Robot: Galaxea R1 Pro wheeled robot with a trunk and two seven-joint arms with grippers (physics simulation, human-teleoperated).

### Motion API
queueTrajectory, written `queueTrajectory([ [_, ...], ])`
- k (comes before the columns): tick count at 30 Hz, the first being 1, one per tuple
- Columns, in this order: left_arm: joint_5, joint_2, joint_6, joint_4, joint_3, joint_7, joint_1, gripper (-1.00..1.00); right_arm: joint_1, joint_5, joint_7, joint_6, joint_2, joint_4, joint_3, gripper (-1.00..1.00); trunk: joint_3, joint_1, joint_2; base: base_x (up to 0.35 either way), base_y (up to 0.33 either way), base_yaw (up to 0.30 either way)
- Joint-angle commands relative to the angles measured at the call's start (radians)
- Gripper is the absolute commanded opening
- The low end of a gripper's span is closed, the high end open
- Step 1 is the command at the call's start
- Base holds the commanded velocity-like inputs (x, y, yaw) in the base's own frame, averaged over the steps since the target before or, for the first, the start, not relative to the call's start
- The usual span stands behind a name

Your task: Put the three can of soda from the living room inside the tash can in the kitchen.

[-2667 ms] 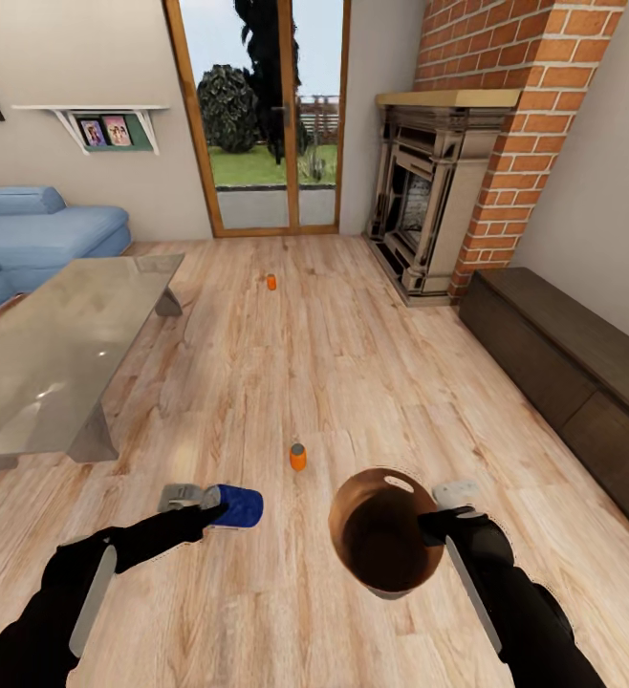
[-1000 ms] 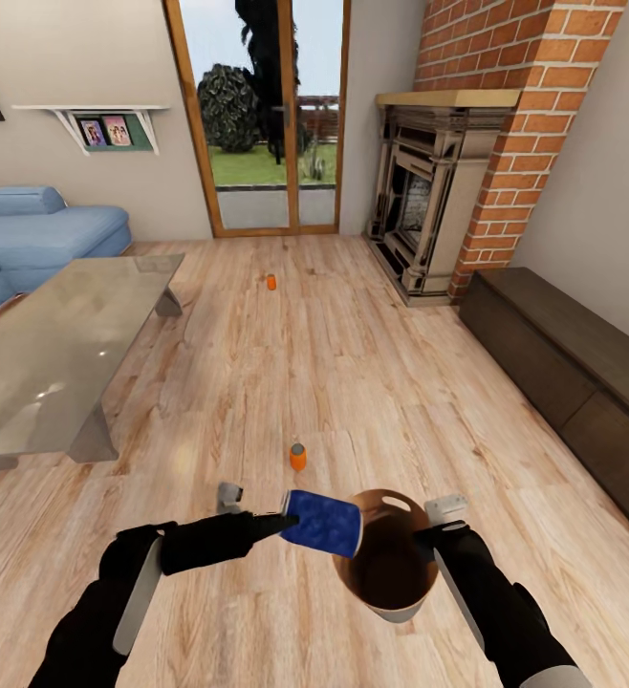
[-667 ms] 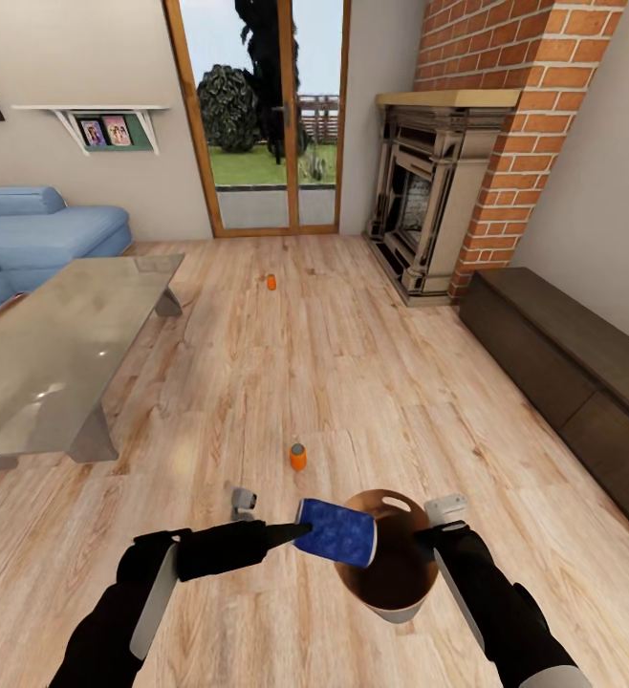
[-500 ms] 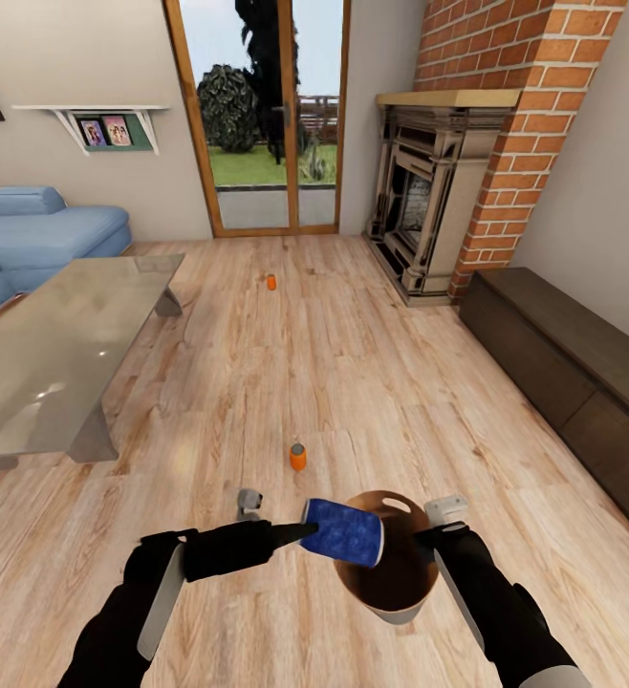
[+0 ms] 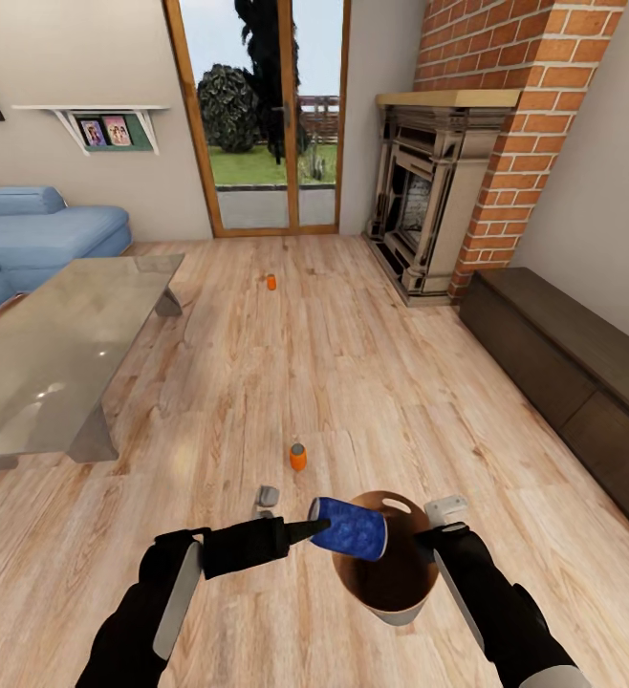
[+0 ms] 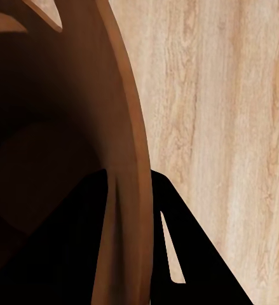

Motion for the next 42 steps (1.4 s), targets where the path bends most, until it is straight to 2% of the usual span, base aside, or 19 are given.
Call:
queueTrajectory([
  [1, 0.002, -0.001, 0.001, 0.000, 0.000, 0.008, 0.000, -1.00, 0.000, -0.005, 0.003, -0.001, 0.000, 0.000, 0.000, -1.00, 0.000, 0.000, 0.000, 0.000, 0.000, 0.000],
  [6, 0.002, -0.003, 0.001, 0.001, -0.001, 0.035, 0.000, -1.00, 0.000, -0.005, 0.003, -0.001, 0.000, 0.000, 0.000, -1.00, 0.000, 0.000, 0.000, 0.000, 0.000, 0.000],
  [12, 0.001, -0.013, -0.003, 0.003, -0.001, 0.099, 0.000, -1.00, -0.001, -0.005, 0.003, -0.001, 0.000, 0.000, 0.000, -1.00, 0.000, 0.000, 0.000, 0.000, 0.000, 0.000],
  [18, 0.001, -0.026, -0.003, 0.004, -0.002, 0.116, 0.000, -1.00, -0.001, -0.005, 0.003, -0.001, 0.000, 0.000, 0.000, -1.00, 0.000, 0.000, 0.000, 0.000, 0.000, 0.000],
  [19, 0.001, -0.027, -0.003, 0.004, -0.002, 0.116, 0.000, 1.00, -0.001, -0.005, 0.003, -0.001, 0.000, 0.000, 0.000, -1.00, 0.000, 0.000, 0.000, 0.000, 0.000, 0.000],
  [33, 0.002, -0.030, -0.002, 0.005, -0.012, 0.115, 0.000, 1.00, -0.001, -0.005, 0.003, -0.001, 0.000, 0.001, 0.000, -1.00, 0.000, 0.000, 0.000, 0.000, 0.000, 0.000],
  [38, 0.004, -0.026, -0.001, 0.005, -0.008, 0.097, 0.000, 1.00, 0.000, -0.006, 0.004, -0.001, 0.000, 0.000, 0.000, -1.00, 0.000, 0.000, 0.000, 0.000, 0.000, 0.000],
  [41, 0.005, 0.002, 0.000, 0.005, 0.000, 0.015, 0.000, 1.00, 0.000, -0.007, 0.005, -0.001, 0.000, -0.001, 0.000, -1.00, 0.000, 0.000, 0.000, 0.000, 0.000, 0.000],
  [42, 0.005, 0.063, 0.001, 0.007, 0.014, -0.112, 0.000, 1.00, 0.000, -0.007, 0.006, -0.001, 0.000, -0.001, 0.000, -1.00, 0.000, 0.000, 0.000, 0.000, 0.000, 0.000],
])
